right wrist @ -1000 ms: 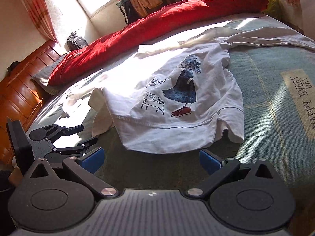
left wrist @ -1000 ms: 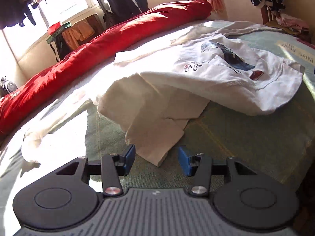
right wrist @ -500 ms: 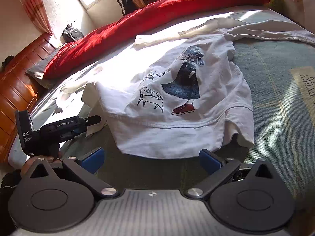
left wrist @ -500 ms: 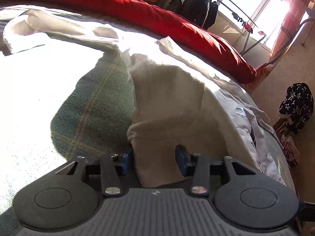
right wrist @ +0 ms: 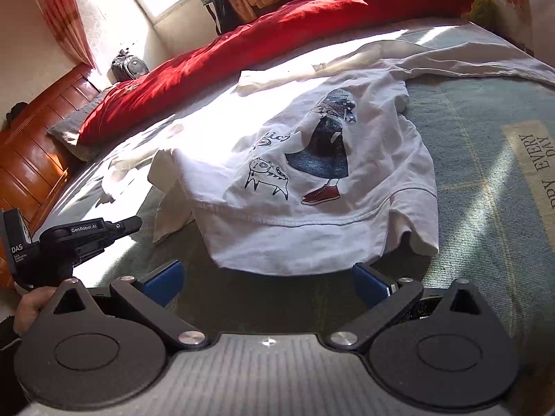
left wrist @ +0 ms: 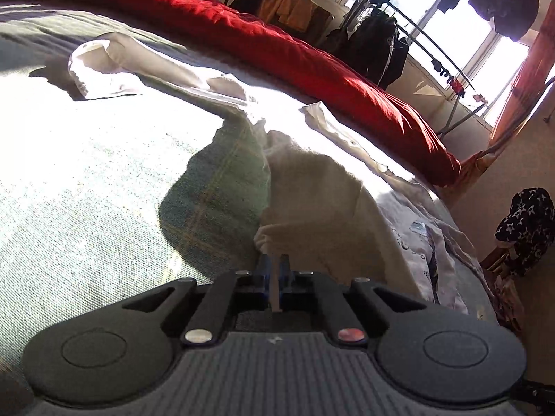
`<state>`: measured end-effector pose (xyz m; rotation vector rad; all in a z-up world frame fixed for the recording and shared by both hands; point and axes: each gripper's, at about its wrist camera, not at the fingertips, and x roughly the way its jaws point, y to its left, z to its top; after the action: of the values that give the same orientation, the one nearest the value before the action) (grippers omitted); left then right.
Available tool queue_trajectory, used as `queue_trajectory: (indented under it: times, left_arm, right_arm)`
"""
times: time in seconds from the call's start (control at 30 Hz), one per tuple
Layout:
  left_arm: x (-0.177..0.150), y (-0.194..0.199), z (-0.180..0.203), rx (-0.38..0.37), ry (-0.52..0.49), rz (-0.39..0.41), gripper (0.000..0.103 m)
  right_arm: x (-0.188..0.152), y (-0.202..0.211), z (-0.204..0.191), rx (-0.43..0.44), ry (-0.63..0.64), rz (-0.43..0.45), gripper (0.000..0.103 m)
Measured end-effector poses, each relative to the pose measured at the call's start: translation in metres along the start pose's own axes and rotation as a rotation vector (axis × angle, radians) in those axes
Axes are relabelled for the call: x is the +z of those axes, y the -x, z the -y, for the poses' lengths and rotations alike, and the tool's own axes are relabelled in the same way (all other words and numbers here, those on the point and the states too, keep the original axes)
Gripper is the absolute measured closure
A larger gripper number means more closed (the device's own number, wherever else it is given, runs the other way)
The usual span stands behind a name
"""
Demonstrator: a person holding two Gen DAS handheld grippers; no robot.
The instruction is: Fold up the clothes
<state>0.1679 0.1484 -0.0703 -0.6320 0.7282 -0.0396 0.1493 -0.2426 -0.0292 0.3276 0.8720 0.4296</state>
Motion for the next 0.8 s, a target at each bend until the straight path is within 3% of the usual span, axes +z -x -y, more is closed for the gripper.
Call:
queue_trajectory:
  times: [0.03,0.07,0.47,0.53,0.57,0.67,0.8]
  left_arm:
    - [-0.002,-0.005,-0.005,-0.025,0.035,-0.028,0.078]
    - [-0.004,-0.011,-0.009,-0.048,0.068,-0.048,0.075]
    - [0.018,-0.063,-0.009,-0.098,0.074,-0.084,0.07]
    - [0.013,-0.058,-0.007,-0.07,0.059,-0.064,0.08]
    - [0.009,-0.055,-0.006,-0.042,0.053,-0.054,0.099]
    - [0.002,-0.039,-0.007,-0.053,0.075,-0.035,0.102]
    - [0.005,-0.002,0.005,-0.099,0.028,0.025,0.103]
  right_arm:
    - [-0.001,0.001,-0.001,0.003,0.002,0.001,0.0]
    - [-0.001,0.002,-0.002,0.004,0.005,0.002,0.0]
    - [-0.001,-0.003,0.004,-0.025,-0.013,-0.01,0.0]
    - [0.0,-0.005,0.004,-0.023,-0.017,-0.014,0.0]
    - [0.0,-0.006,0.004,-0.022,-0.018,-0.015,0.0]
    - [-0.001,-0.007,0.002,-0.018,-0.01,-0.02,0.0]
    - [0.0,-0.004,0.0,-0.019,-0.002,-0.017,0.0]
